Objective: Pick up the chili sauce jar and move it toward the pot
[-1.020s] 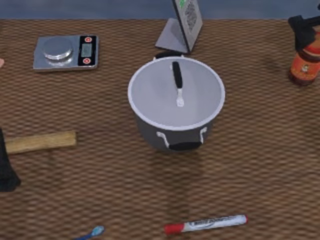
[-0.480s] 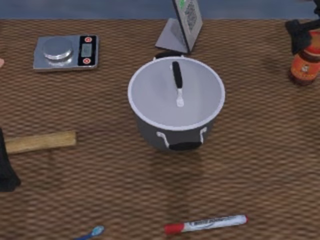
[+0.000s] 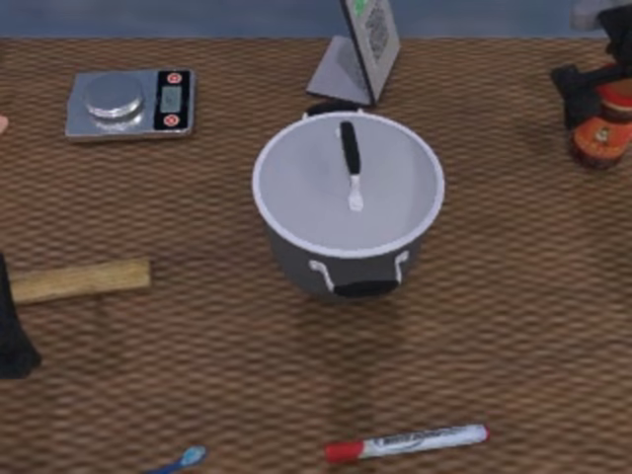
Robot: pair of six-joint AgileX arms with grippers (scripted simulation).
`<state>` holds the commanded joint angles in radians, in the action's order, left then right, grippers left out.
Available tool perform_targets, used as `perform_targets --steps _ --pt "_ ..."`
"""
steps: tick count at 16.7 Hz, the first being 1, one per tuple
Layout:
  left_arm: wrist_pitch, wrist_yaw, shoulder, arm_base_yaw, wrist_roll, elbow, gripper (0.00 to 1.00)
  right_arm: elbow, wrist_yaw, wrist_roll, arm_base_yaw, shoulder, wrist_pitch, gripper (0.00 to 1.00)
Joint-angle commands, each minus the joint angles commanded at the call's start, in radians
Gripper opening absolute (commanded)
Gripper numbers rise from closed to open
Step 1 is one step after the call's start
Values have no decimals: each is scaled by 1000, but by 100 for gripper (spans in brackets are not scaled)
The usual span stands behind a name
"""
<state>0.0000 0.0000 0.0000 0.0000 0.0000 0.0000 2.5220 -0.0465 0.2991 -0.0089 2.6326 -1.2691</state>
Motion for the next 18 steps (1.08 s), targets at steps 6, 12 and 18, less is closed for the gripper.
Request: perform_targets --steps 6,12,18 --pt "0 0 0 0 0 0 100 0 0 0 0 0 0 62" --pt "0 0 0 0 0 0 100 0 0 0 0 0 0 17" --pt "0 0 0 0 0 0 100 0 0 0 0 0 0 0"
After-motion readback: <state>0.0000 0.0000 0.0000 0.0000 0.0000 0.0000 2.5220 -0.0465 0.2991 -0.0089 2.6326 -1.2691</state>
